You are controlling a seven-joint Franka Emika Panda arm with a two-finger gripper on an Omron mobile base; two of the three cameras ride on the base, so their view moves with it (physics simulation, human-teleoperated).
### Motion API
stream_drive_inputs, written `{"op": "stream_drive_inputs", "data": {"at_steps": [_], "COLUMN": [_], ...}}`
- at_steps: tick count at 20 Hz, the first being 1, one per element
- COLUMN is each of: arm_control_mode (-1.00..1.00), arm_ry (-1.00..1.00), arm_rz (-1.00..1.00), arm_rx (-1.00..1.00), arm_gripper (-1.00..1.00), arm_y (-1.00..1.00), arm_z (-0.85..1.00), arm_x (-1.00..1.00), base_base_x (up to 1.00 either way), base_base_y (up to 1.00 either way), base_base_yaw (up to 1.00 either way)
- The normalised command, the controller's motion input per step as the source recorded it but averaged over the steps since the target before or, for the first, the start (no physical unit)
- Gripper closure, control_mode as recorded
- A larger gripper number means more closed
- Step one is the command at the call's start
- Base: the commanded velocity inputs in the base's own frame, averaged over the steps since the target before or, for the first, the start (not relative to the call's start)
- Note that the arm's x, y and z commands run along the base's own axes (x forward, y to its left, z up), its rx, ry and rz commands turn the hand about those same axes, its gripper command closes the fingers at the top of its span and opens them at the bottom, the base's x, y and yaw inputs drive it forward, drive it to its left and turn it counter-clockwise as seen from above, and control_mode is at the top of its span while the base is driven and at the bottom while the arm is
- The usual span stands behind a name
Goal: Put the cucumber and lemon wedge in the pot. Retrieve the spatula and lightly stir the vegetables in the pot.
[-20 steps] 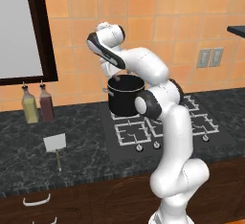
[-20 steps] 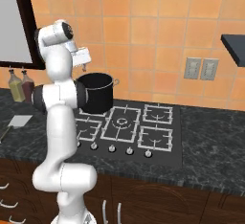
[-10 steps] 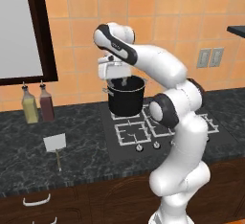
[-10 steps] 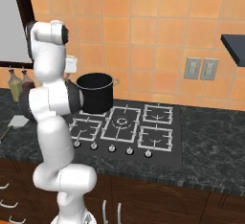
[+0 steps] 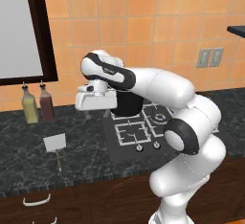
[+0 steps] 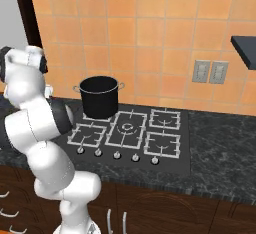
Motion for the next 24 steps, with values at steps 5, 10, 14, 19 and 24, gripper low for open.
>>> {"op": "stream_drive_inputs", "data": {"at_steps": [5,10,14,19,24], "arm_control_mode": [-1.00,-1.00,-1.00,-1.00,-1.00], "arm_ry": [0.00,0.06,-0.01,-0.07,-0.11], "arm_rz": [-0.32,-0.04,-0.06,-0.08,-0.02], "arm_rx": [-0.07,-0.15,-0.14,-0.09,-0.06], "arm_gripper": [-1.00,-1.00,-1.00,-1.00,-1.00], "arm_y": [0.89,0.38,0.30,0.47,0.16], "arm_z": [-0.45,-0.48,-0.37,-0.37,-0.40], "arm_x": [-0.91,-0.11,0.04,0.13,0.14], "base_base_x": [0.00,0.00,0.00,0.00,0.00], "base_base_y": [0.00,0.00,0.00,0.00,0.00], "base_base_yaw": [0.00,0.00,0.00,0.00,0.00]}}
